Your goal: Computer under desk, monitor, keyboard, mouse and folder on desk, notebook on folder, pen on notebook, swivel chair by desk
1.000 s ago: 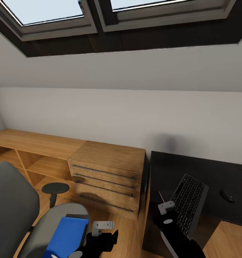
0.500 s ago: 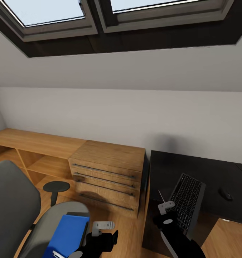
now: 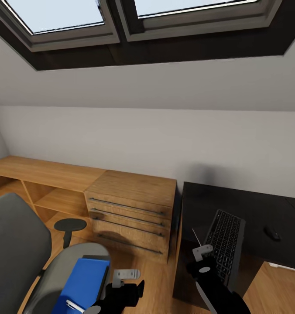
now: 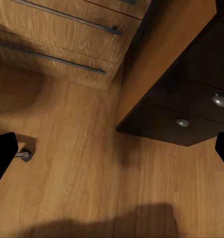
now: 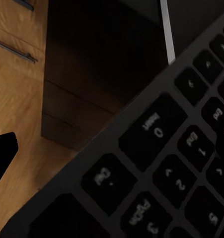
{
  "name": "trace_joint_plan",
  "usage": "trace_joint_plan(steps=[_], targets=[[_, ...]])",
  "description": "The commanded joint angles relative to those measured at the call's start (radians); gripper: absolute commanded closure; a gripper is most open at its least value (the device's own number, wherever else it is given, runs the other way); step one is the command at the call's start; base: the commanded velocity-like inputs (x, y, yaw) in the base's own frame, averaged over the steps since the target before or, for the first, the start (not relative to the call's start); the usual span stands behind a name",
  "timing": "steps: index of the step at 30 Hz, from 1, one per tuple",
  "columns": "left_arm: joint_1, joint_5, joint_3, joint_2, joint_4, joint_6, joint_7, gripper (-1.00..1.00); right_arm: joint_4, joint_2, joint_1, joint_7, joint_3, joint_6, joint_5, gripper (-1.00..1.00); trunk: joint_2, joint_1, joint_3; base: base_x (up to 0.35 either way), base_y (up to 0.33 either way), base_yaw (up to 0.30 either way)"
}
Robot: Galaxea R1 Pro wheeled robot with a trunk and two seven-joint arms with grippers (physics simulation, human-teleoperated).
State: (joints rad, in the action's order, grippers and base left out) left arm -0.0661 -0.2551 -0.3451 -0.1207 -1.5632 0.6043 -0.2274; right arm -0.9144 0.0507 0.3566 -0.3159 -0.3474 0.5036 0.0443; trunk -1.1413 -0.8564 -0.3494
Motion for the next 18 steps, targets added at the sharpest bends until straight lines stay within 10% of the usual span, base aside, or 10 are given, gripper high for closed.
trace_joint_plan(steps=[1,18], targets=[[0.000,-0.010,-0.001,0.000,-0.001,0.003,-0.009,-1.00,-0.001,0.001,0.001,-0.008,-0.005,0.006,0.004,-1.00,-0.001,0.000,-0.001,-0.079,0.000,0.000],[0.000,-0.010,-0.002,-0.001,-0.001,0.003,-0.009,-1.00,-0.001,0.001,0.001,-0.008,-0.006,0.006,0.005,-1.00,-0.001,0.000,-0.001,-0.068,-0.029,0.000]])
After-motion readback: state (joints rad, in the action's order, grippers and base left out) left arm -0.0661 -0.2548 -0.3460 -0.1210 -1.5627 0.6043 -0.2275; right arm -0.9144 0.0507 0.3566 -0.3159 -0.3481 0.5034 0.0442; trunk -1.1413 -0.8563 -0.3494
